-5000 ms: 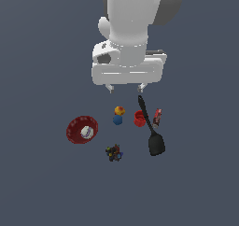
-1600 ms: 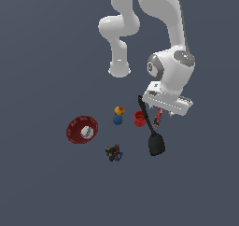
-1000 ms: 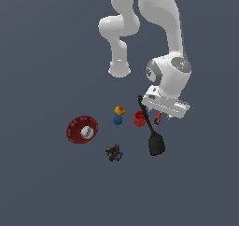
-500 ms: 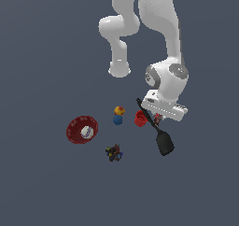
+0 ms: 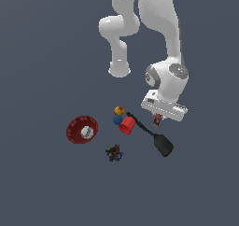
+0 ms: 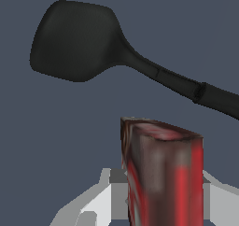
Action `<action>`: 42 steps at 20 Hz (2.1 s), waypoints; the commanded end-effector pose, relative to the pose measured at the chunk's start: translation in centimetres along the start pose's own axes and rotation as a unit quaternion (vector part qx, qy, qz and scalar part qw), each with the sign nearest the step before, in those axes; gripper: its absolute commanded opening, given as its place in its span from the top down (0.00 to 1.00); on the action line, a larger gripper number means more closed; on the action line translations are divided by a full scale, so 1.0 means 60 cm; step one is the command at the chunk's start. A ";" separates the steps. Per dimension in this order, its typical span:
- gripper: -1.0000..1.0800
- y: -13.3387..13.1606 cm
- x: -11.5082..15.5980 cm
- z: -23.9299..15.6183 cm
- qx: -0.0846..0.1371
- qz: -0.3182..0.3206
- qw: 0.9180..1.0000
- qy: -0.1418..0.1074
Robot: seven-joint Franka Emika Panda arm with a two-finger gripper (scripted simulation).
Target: Pick up a designated object from a clutter of objects.
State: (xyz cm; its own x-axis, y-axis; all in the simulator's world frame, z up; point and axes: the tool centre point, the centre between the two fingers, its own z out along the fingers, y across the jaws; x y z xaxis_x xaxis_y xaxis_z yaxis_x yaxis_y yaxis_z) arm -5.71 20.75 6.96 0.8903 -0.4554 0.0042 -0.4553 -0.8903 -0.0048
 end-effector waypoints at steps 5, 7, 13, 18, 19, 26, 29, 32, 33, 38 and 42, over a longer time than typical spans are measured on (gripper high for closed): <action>1.00 0.004 0.003 -0.014 -0.001 0.000 1.000 -0.001; 1.00 0.006 0.006 -0.027 -0.001 0.000 1.000 -0.001; 1.00 0.015 0.020 -0.088 -0.001 0.000 1.000 -0.001; 1.00 0.027 0.037 -0.161 -0.001 -0.001 1.000 -0.002; 1.00 0.029 0.041 -0.178 -0.001 -0.001 1.000 -0.002; 1.00 0.047 0.070 -0.299 0.000 -0.001 1.000 -0.003; 1.00 0.055 0.083 -0.349 -0.001 -0.001 1.000 -0.003; 1.00 0.062 0.097 -0.400 -0.001 -0.001 1.000 -0.003; 1.00 0.064 0.101 -0.417 -0.001 0.000 1.000 -0.003; 1.00 0.074 0.122 -0.488 -0.001 0.000 1.000 -0.003; 1.00 0.079 0.134 -0.529 -0.002 0.000 1.000 -0.002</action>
State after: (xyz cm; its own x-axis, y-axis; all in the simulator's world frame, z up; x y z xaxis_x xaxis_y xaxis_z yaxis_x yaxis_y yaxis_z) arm -1.04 13.03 37.83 0.8900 -0.4560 0.0005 -0.4560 -0.8900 -0.0023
